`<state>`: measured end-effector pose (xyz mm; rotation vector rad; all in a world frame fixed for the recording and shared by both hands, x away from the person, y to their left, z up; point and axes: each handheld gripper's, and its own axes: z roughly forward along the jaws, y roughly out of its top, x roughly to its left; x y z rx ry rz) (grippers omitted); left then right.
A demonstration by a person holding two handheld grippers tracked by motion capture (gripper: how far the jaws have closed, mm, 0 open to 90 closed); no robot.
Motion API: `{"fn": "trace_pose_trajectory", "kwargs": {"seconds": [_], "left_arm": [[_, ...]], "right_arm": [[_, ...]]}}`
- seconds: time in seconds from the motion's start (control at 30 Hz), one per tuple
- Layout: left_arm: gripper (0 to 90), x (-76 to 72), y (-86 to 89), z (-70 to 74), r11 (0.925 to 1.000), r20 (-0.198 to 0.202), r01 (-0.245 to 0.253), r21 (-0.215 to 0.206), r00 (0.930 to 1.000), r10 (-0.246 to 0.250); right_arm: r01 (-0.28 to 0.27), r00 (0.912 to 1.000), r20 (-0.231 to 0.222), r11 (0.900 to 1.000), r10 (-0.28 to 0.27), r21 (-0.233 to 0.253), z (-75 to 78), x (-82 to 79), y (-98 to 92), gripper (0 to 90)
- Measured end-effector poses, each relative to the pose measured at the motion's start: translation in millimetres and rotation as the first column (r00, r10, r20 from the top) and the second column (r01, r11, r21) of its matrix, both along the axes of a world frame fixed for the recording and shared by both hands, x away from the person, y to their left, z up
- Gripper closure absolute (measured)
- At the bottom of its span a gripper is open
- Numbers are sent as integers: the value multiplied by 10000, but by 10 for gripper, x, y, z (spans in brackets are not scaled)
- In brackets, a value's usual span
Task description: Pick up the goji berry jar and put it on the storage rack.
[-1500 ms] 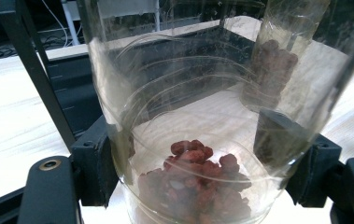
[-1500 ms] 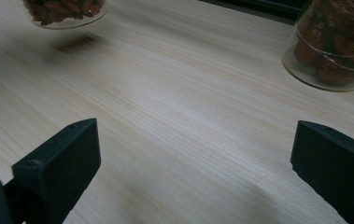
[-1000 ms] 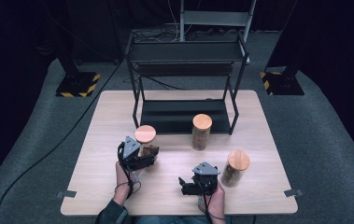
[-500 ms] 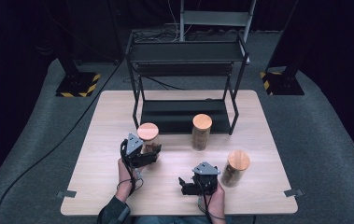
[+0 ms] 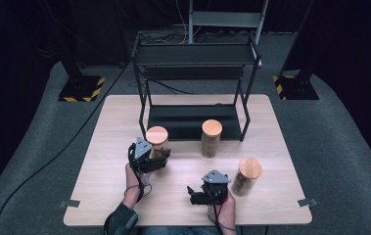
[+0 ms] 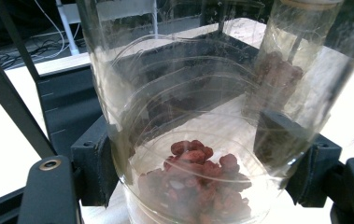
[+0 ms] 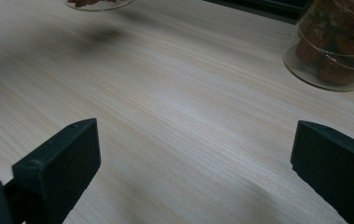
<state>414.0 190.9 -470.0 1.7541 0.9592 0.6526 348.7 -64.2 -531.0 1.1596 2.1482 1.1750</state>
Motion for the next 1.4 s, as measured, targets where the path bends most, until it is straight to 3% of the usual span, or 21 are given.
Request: {"fn": "trace_pose_trajectory", "kwargs": {"seconds": [1.4], "left_arm": [[246,214,-109,-17,9999,-169,-64,121,9998,66]], "right_arm": [[6,10000,46,10000,-6,31,1,-5,-1,9]]}}
